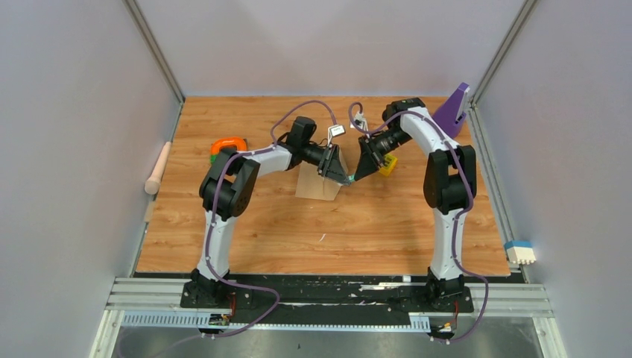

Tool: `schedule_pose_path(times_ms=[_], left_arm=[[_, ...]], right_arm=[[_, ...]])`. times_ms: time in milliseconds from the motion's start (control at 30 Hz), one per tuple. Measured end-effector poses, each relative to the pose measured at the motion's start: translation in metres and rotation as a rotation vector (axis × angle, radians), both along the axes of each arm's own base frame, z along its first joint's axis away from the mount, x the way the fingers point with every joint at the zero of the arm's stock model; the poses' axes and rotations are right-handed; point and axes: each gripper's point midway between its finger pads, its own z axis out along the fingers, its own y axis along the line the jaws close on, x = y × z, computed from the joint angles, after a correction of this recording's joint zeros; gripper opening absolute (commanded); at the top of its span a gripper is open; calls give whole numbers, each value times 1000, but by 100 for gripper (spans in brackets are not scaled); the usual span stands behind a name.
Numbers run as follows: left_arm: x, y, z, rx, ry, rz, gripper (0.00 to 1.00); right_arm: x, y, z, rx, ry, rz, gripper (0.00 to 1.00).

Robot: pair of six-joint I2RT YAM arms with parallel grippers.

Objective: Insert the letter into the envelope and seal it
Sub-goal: Place the solid glue at the center of the board.

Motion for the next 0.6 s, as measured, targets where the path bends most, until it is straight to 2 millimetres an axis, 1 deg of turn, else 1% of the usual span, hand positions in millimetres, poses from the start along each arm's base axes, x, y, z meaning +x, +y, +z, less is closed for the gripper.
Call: schedule_pose_path(times_ms=[100, 133, 167, 267, 300, 333, 367, 400, 433, 500, 533, 600], left_arm=[[2, 0, 1, -5, -7, 4, 26], [2, 0, 1, -6, -6, 4, 24], [2, 0, 1, -9, -6, 1, 21], [2, 1, 2, -14, -10, -2, 20], [2, 1, 2, -14, -10, -2, 20], [2, 1, 2, -13, -7, 1, 21], [3, 2, 2, -12, -6, 4, 21], [6, 4, 2, -11, -5, 12, 21], [9, 6, 1, -5, -2, 23, 21], [17, 11, -2, 17, 0, 56, 21], [24, 16, -3, 32, -2, 79, 21], [47, 31, -7, 73, -27, 155, 20]], right_arm=[[0, 1, 5, 9, 4, -1, 9], [-1, 1, 5, 9, 5, -1, 12], [0, 2, 6, 9, 4, -1, 18], [0, 2, 6, 10, 5, -1, 39], [0, 2, 6, 10, 6, -1, 52], [0, 2, 6, 8, 4, -2, 61], [1, 2, 5, 3, 4, -4, 91], [2, 1, 4, -4, 1, -6, 98], [2, 0, 4, -14, 5, -11, 100], [7, -2, 1, -34, -8, -21, 100], [9, -4, 1, -43, -16, -30, 100], [16, -8, 1, -62, -43, -59, 100]])
